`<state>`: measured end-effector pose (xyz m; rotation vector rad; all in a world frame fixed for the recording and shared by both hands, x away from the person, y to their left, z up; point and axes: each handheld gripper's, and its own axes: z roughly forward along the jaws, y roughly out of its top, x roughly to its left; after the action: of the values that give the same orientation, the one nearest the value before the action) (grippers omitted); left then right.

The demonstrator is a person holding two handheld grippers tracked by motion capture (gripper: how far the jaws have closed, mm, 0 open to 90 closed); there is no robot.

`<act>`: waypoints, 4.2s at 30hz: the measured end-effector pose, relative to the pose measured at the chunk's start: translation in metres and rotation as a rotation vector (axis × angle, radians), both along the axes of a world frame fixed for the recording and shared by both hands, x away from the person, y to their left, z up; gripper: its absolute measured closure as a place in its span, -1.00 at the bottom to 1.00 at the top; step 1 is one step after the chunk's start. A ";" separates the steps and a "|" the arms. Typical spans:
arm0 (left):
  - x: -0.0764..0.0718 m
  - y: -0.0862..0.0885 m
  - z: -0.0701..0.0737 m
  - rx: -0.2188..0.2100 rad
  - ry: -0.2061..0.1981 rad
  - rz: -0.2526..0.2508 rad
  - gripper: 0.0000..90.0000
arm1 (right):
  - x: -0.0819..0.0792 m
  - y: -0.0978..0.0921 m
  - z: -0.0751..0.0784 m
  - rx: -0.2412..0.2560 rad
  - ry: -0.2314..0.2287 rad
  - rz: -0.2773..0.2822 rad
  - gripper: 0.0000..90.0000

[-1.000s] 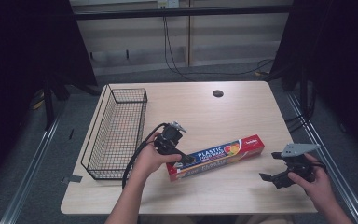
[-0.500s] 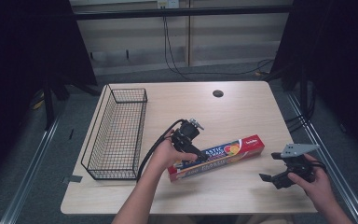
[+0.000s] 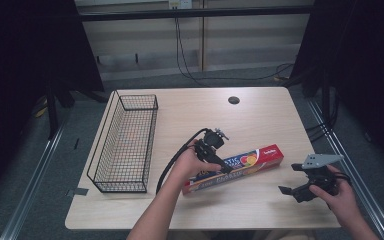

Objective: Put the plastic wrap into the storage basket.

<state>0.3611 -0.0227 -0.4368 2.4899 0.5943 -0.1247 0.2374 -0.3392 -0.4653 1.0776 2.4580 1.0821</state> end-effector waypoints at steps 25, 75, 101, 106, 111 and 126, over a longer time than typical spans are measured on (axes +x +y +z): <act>0.003 -0.037 -0.024 0.080 0.031 -0.079 -0.63 | -0.001 -0.003 0.000 -0.002 -0.008 0.010 -0.93; 0.008 -0.022 0.018 0.187 0.005 0.018 -0.03 | -0.002 -0.004 0.003 -0.005 -0.020 0.017 -0.92; 0.022 0.022 0.055 0.188 0.005 0.164 -0.03 | -0.002 -0.003 0.002 -0.006 -0.018 0.021 -0.92; 0.023 0.032 0.061 0.180 0.007 0.197 -0.03 | -0.002 -0.003 0.002 -0.007 -0.019 0.020 -0.92; 0.025 0.041 0.067 0.187 0.009 0.219 -0.03 | -0.002 -0.002 0.003 -0.006 -0.019 0.017 -0.92; 0.031 0.070 0.082 0.184 0.006 0.335 -0.04 | 0.000 -0.001 0.002 -0.002 -0.018 0.018 -0.92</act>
<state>0.3922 0.0475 -0.3546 2.5222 1.0564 0.0534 0.2369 -0.3401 -0.4635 1.0423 2.4586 1.0899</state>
